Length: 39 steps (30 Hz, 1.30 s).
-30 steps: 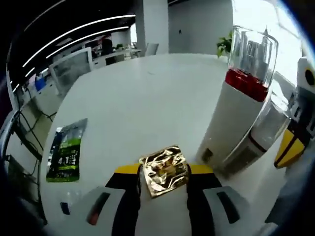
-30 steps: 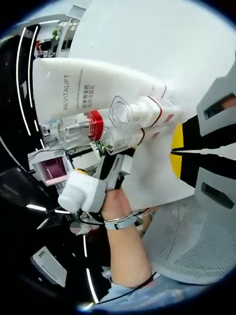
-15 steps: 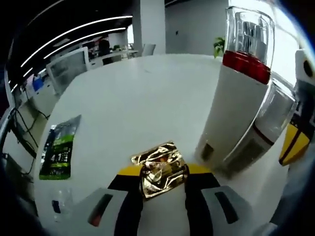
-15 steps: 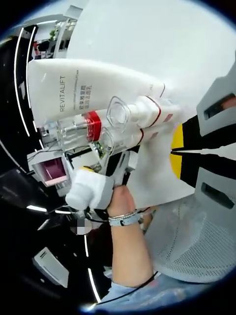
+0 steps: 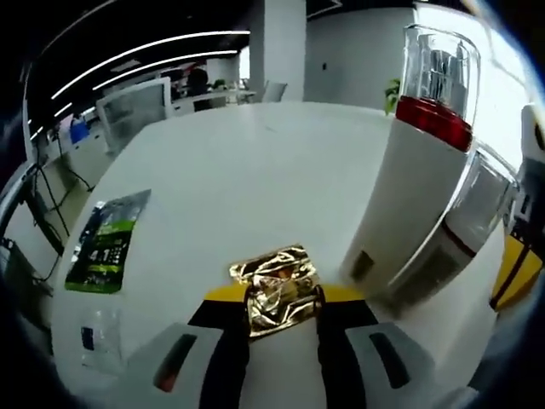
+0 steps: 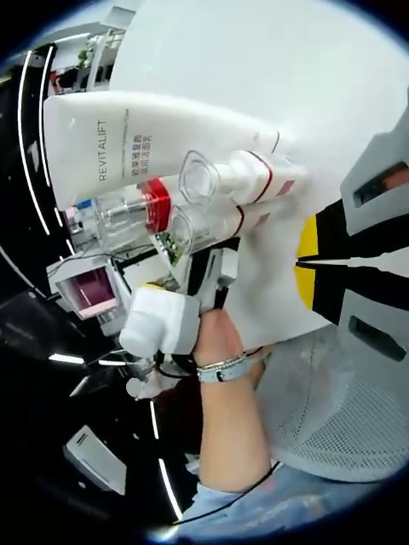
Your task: Arrange the skincare products in the storage area until every visible bottle or jar stands upright without overlapping.
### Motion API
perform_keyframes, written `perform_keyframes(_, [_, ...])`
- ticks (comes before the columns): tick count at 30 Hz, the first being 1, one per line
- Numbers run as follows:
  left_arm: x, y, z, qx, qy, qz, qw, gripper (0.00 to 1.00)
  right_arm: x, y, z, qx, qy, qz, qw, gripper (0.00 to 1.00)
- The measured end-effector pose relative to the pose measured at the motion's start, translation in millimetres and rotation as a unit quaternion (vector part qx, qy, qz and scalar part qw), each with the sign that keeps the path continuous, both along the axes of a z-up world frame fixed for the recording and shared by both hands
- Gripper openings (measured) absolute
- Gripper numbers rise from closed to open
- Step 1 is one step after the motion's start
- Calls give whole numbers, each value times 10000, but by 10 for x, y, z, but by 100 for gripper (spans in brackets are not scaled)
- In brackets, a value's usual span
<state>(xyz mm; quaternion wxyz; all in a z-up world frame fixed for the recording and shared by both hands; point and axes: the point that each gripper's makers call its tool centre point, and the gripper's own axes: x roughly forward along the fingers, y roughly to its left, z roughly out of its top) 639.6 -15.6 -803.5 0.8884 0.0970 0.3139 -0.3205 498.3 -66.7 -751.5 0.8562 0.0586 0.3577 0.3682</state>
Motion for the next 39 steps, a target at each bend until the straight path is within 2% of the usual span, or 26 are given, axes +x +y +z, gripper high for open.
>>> perform_keyframes(8, [-7,-1,4,48,-57,137,9999,34,4,-9,12,-27,-29,-47,10000,0])
perform_keyframes(12, [-11,-12,32,27,-16,84,10000,40,24,-18,31,80,2,-115,9999,0])
perform_keyframes(14, [6,-10,94,-47,-7,119,9999,42,28,-22,31,81,2,-122,9999,0])
perform_keyframes(16, [50,-5,199,-143,-147,168,9997,42,33,-27,29,79,1,-126,9999,0])
perform_keyframes(22, [95,64,379,-147,-284,222,9992,44,31,-16,25,113,42,-130,9998,0])
perform_keyframes(25, [122,149,468,-63,-386,271,9989,45,22,-9,25,111,52,-120,9999,0])
perform_keyframes(30, [193,420,600,105,-529,480,9974,46,0,6,30,141,103,-115,9998,0])
perform_keyframes(33, [200,616,674,138,-465,644,9967,45,-11,25,57,200,125,-122,9996,0])
perform_keyframes(35, [183,673,704,126,-410,648,9970,44,-17,41,81,271,143,-135,9994,0])
perform_keyframes(39, [137,797,847,-84,-342,750,9966,47,-17,78,171,459,111,-150,9988,0])
